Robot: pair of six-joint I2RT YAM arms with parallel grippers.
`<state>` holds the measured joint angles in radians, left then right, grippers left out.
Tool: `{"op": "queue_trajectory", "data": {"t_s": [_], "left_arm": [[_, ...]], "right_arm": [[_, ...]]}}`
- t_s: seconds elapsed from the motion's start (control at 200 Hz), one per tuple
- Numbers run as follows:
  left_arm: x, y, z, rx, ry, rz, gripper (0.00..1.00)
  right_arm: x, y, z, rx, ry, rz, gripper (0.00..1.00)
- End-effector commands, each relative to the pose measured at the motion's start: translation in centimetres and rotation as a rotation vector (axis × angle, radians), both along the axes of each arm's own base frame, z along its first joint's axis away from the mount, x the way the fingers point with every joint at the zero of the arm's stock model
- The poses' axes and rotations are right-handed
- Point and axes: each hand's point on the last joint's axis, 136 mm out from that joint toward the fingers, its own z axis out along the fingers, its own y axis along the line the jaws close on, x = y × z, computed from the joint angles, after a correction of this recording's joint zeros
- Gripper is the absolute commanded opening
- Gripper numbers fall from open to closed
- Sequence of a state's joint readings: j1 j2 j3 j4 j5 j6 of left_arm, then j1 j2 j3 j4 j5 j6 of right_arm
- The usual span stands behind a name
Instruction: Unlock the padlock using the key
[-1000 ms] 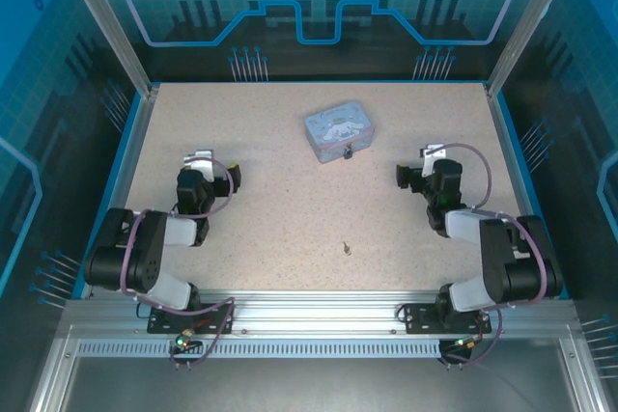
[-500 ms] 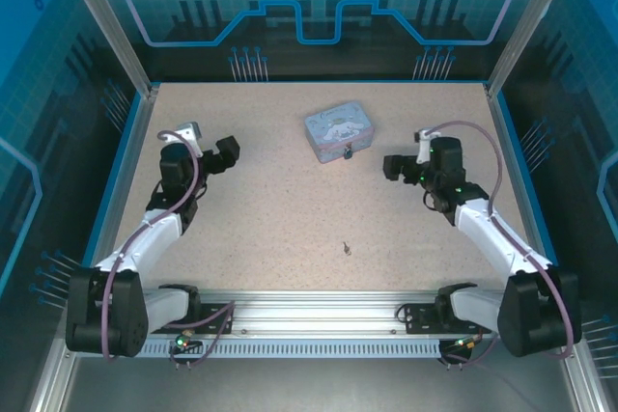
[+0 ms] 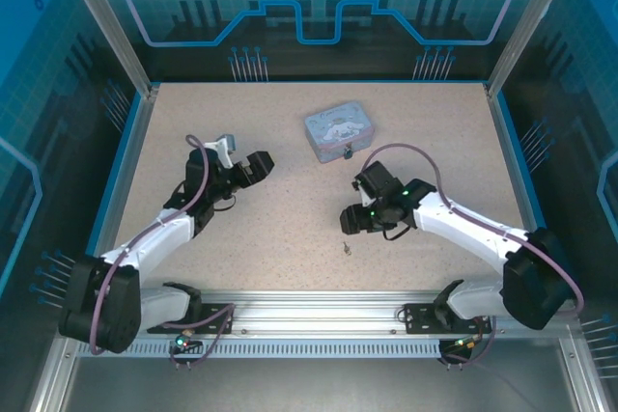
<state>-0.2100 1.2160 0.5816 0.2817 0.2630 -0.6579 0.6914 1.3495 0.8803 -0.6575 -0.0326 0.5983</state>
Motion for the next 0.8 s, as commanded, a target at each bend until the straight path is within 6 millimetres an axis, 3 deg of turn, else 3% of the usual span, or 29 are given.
{"op": "queue_trajectory", "data": {"t_s": [0.0,0.135,0.39,0.79], "left_arm": [[0.6,-1.0,0.7,-0.045,-0.019,-0.026,0.99],[0.5,-1.3,0.1,-0.062,-0.011,-0.036,0.99],[0.0,-1.2,-0.5,-0.069,-0.004,-0.034,0.99],[-0.7,-1.1,-0.8,-0.069,0.001,-0.033,0.99]], "right_arm": [[-2.6,0.2,-2.2,-0.033,0.154,-0.034,0.59],[-3.5,0.7,-3.9,-0.067,0.217,-0.028,0.52],[-2.7,2.2,-4.8,-0.107,0.237,-0.016,0.43],[-3.1,2.4,-6.3,-0.164,0.274,-0.005,0.38]]}}
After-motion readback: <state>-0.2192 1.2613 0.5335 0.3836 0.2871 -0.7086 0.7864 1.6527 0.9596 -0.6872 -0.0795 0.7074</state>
